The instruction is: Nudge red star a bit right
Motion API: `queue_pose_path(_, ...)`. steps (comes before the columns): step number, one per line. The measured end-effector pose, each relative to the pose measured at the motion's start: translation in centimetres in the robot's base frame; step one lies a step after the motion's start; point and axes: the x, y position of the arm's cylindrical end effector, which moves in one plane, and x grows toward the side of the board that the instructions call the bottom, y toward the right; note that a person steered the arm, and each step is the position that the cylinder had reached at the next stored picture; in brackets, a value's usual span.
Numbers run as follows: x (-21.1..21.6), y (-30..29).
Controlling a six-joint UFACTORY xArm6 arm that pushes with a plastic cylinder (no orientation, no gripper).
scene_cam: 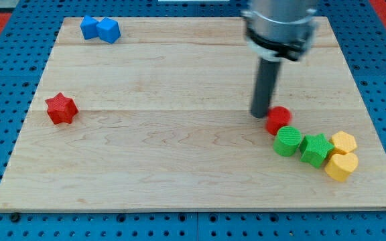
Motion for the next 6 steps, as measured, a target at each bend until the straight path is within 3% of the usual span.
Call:
queue_pose_path(1,0.5,1.2)
queue_pose_path(2,-1.7,-2.5)
queue_pose_path(4,-11.0,-20.9)
queue_pose_path(5,-10.9,-30.5)
queue_pose_path(6,-7.8,-39.4)
